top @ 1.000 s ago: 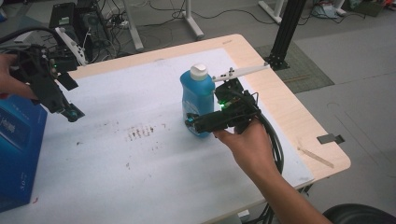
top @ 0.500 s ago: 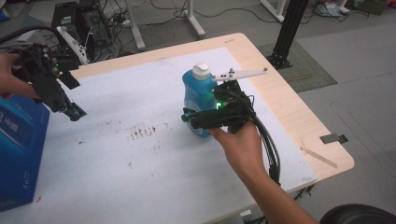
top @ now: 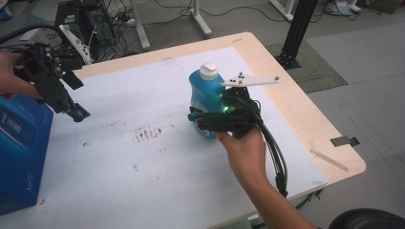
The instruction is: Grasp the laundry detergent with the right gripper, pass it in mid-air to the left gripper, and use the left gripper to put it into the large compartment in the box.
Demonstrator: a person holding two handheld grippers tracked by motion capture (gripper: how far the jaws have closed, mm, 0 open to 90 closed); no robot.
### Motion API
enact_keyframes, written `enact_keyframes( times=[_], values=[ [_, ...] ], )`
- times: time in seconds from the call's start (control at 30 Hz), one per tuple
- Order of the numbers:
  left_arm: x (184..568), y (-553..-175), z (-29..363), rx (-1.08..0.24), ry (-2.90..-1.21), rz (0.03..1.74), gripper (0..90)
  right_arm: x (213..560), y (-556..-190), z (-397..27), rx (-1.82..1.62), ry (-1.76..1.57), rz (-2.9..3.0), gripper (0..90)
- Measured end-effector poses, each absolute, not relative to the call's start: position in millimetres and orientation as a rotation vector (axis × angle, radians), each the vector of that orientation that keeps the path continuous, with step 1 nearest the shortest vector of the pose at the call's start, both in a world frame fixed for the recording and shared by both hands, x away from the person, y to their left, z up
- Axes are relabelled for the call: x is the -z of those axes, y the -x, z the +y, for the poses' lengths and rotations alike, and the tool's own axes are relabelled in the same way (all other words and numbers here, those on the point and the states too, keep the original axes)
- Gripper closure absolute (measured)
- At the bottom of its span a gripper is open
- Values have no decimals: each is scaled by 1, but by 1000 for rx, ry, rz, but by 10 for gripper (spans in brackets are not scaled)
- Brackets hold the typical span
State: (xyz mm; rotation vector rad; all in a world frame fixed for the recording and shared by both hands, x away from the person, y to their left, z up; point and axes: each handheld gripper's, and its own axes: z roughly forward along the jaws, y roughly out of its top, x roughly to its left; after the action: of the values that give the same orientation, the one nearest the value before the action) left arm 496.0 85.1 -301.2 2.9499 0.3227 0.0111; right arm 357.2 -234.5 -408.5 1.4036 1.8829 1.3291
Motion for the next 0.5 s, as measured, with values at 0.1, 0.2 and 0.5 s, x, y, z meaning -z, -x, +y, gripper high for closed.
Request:
enact_keyframes(
  times=[0.1,0.2,0.5],
  values=[
    [302,-496,85,-11,-2947,329,17,410,-357,-236,-1340,-1396,1879,253],
    [302,-496,84,-10,-2947,323,16,411,-357,-236,-1333,-1409,1871,258],
    [302,-496,84,-9,-2949,320,17,411,-356,-234,-1324,-1376,1857,362]
  ],
)
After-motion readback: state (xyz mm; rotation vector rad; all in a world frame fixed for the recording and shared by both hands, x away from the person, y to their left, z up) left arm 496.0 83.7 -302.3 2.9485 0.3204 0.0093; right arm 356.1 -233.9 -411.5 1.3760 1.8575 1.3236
